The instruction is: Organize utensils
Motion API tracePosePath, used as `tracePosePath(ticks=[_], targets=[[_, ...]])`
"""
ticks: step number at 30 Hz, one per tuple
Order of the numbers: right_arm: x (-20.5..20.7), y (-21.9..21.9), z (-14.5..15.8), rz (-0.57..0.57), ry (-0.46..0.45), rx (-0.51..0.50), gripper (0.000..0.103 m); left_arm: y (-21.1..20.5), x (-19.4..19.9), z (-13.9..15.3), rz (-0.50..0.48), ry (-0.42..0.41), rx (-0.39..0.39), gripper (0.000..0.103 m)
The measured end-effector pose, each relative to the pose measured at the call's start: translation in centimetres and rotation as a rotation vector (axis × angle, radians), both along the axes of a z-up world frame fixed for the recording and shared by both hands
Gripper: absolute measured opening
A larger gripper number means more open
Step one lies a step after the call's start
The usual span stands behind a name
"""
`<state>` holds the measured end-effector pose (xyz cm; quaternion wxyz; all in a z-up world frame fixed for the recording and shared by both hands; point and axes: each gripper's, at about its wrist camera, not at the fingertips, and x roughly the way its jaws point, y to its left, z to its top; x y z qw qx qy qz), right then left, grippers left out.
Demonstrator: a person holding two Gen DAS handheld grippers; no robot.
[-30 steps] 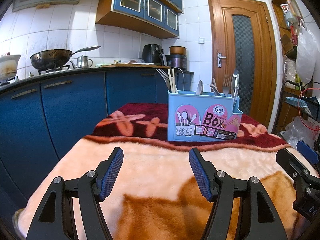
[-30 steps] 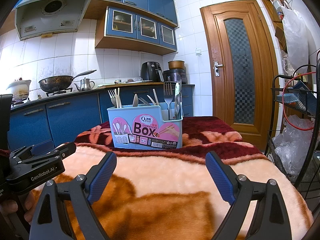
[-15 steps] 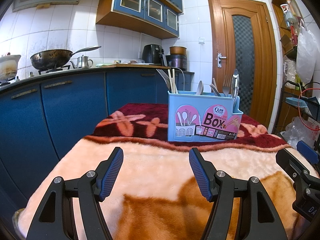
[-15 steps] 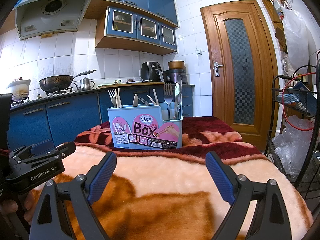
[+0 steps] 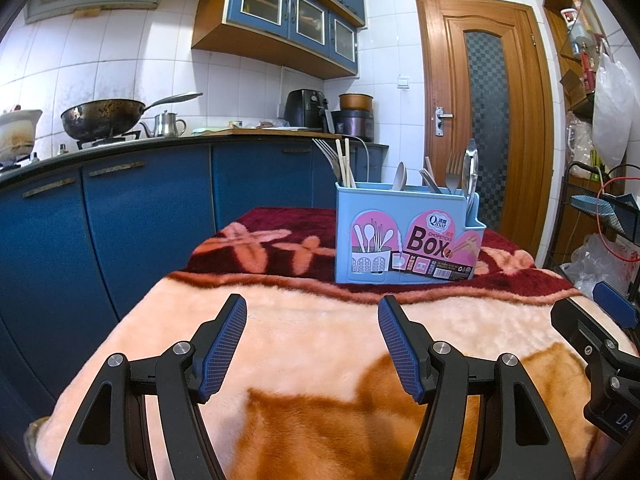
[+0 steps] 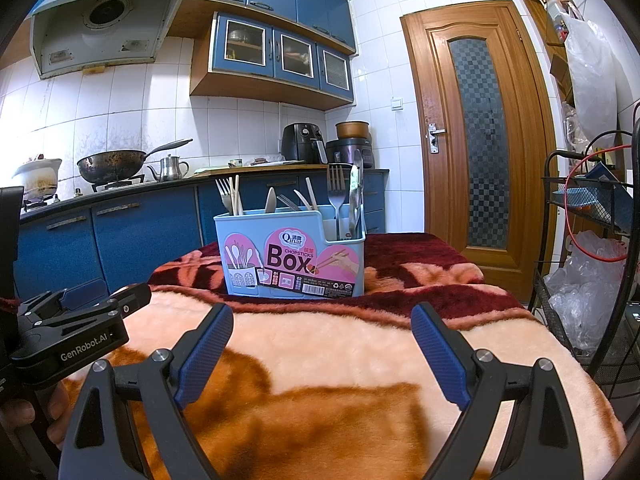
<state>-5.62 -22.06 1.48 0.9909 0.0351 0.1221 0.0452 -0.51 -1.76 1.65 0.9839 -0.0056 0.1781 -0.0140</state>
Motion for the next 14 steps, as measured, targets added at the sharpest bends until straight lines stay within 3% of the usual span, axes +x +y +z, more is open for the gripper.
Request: tracePosePath(ticks=[14], targets=[[-0.03, -0.11, -0.01, -0.002, 0.004, -0.002, 0.093, -0.04, 0.17, 0.15, 0.0, 0.006, 0.002, 0.07]])
